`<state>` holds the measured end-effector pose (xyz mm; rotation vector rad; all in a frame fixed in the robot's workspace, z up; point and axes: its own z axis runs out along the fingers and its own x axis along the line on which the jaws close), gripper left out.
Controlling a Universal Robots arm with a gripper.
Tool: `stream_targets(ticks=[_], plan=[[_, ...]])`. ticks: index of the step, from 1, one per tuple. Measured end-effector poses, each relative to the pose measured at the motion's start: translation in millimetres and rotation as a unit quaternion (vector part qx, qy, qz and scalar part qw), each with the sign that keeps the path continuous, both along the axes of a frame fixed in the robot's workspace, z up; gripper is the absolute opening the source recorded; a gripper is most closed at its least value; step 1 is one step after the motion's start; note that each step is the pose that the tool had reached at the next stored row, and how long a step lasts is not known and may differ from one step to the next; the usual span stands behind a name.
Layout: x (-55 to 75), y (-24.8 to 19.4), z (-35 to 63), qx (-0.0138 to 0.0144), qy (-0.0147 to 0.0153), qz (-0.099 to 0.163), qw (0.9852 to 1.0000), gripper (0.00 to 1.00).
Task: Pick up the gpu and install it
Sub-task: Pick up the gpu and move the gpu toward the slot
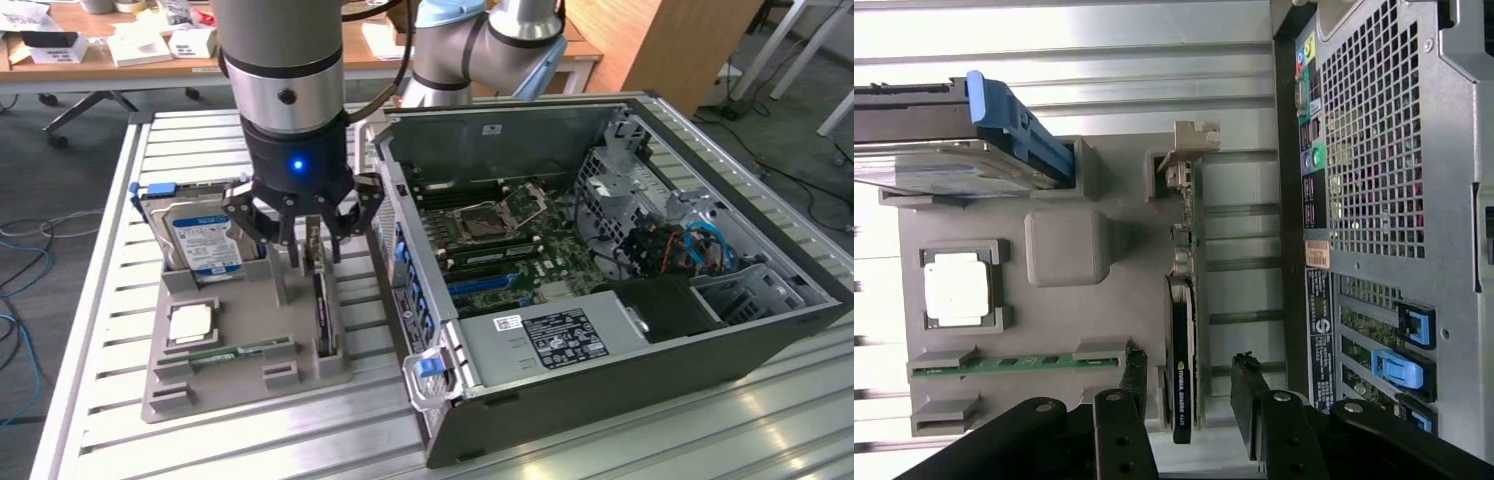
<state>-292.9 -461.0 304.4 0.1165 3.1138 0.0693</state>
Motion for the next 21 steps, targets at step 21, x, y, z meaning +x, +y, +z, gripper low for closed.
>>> stream_targets(ticks=[21], plan=[[0.0,-6.8,-21.2,0.0000,0.0000,0.000,1.0000,0.47]])
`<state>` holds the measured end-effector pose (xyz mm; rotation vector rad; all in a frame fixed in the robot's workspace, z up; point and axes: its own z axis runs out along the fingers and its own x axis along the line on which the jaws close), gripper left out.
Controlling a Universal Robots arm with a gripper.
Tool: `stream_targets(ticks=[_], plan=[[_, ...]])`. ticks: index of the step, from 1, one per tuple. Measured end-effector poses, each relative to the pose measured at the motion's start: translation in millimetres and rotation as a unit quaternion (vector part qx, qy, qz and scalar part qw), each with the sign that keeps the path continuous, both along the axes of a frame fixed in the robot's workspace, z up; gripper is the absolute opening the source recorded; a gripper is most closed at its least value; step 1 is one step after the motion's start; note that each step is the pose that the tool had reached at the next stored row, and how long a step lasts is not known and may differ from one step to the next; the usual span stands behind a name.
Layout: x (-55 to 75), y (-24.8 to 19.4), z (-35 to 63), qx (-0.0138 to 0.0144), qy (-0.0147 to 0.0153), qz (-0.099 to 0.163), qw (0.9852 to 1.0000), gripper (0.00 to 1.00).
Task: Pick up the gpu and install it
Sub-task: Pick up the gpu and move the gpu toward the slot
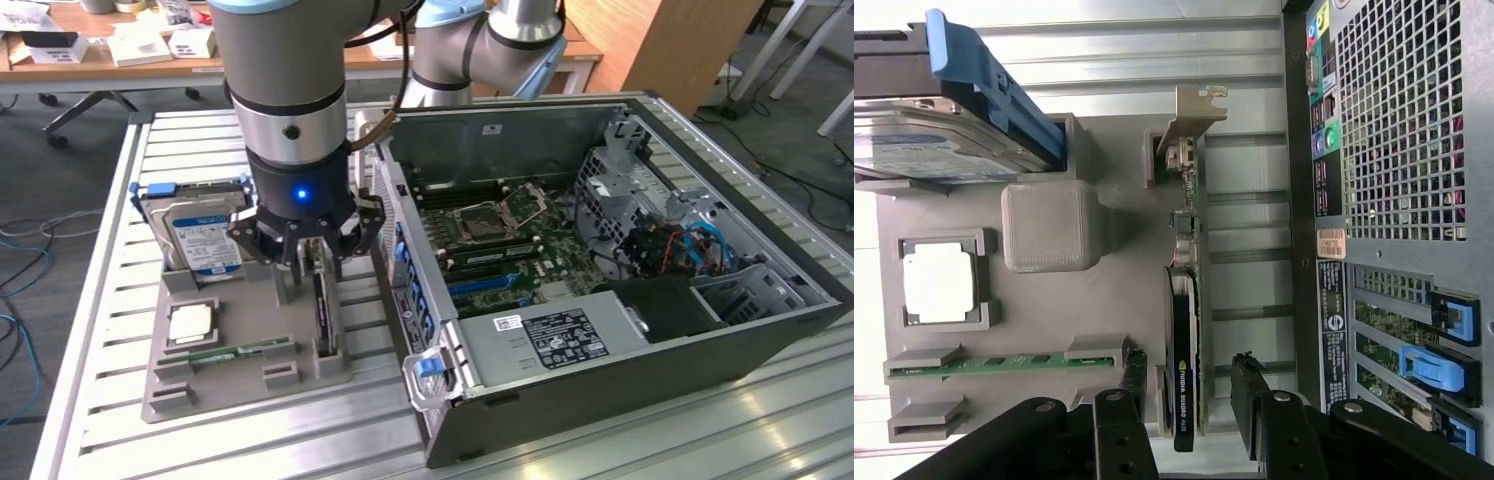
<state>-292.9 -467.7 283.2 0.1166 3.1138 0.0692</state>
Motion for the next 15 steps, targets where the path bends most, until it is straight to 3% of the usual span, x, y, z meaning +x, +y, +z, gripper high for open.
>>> stream_targets(ticks=[15], plan=[[0.0,0.0,-3.3,0.0001,-0.0001,0.000,1.0000,0.47]])
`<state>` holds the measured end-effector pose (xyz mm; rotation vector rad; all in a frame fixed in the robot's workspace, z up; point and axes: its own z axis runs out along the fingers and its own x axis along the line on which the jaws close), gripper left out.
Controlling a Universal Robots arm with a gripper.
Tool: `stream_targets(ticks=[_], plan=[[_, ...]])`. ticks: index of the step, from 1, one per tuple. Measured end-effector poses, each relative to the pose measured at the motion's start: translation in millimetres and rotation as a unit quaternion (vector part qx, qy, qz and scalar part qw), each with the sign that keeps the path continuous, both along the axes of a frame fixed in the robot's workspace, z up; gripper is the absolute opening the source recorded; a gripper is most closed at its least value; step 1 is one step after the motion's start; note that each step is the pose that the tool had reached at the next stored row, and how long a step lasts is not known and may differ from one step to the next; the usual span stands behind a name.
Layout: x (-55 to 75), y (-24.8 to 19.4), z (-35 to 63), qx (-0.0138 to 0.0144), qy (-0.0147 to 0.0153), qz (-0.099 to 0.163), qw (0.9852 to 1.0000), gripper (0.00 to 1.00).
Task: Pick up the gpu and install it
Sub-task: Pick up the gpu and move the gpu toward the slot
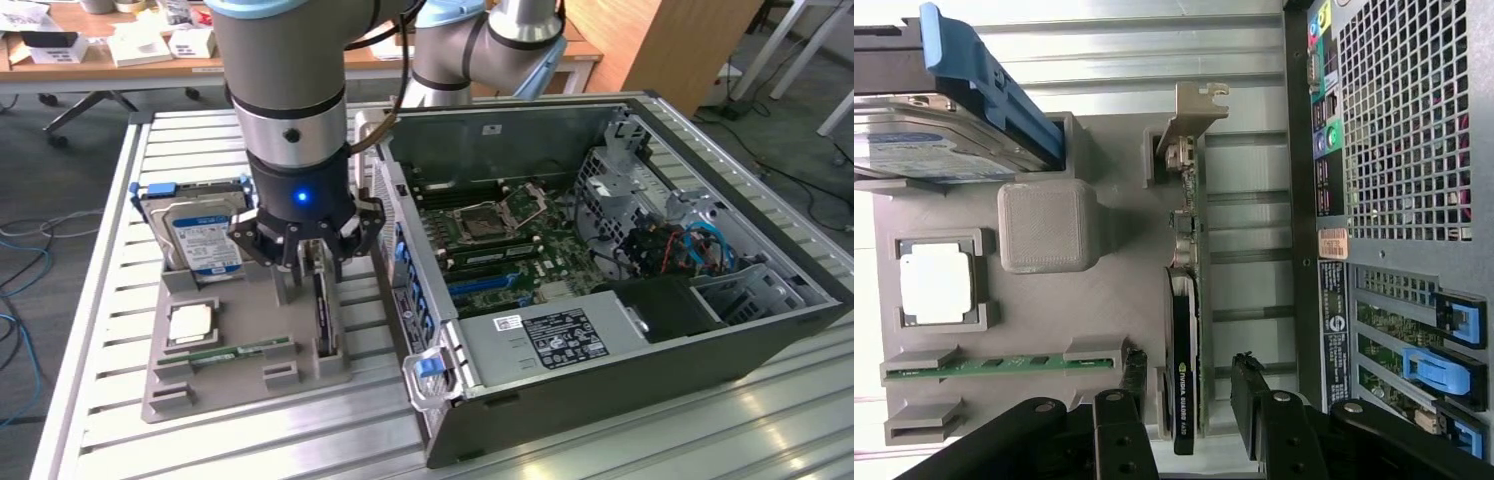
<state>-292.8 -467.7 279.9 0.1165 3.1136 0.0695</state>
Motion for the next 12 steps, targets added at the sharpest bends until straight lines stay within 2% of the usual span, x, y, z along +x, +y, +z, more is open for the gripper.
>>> stream_targets(ticks=[7,12], plan=[[0.6,0.0,-6.6,-0.0001,0.0001,0.000,1.0000,0.47],[0.6,0.0,-7.2,0.0001,0.0001,0.000,1.0000,0.47]])
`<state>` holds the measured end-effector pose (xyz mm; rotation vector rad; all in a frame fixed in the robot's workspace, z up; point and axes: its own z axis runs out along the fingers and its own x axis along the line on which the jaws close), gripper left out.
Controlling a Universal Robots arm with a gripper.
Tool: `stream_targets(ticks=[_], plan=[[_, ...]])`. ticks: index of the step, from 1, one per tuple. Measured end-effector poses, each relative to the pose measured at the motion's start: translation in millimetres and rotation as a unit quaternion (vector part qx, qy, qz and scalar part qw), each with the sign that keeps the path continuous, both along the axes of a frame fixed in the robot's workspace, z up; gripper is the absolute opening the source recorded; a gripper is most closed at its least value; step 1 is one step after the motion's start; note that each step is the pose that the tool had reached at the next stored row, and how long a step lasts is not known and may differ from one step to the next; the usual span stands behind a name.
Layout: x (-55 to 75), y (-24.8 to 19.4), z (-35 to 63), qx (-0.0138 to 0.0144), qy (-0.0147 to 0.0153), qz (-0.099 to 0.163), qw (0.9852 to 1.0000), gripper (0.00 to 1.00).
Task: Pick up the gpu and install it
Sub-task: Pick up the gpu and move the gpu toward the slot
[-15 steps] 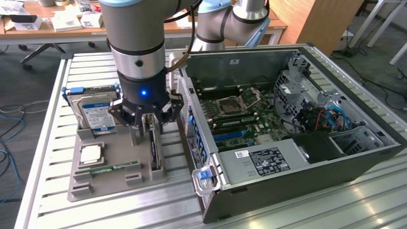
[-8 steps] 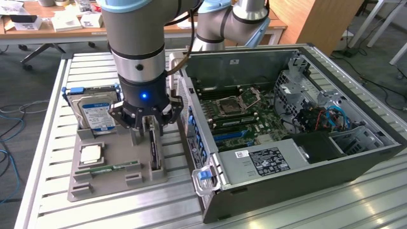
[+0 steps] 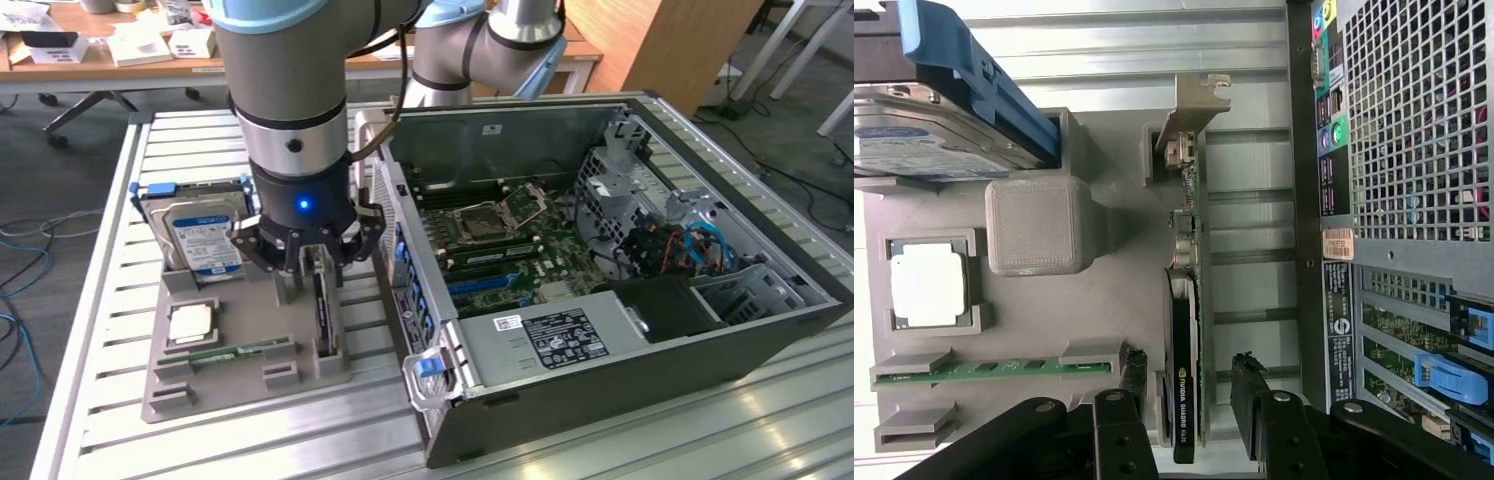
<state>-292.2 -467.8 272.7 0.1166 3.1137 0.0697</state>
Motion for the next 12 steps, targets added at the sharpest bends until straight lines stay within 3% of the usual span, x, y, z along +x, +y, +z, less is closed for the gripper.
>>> stream_targets(ticks=[7,12], plan=[[0.2,0.2,-11.4,0.0002,0.0000,0.000,1.0000,0.47],[1.7,0.6,-13.7,0.0002,0.0000,0.000,1.0000,0.47]])
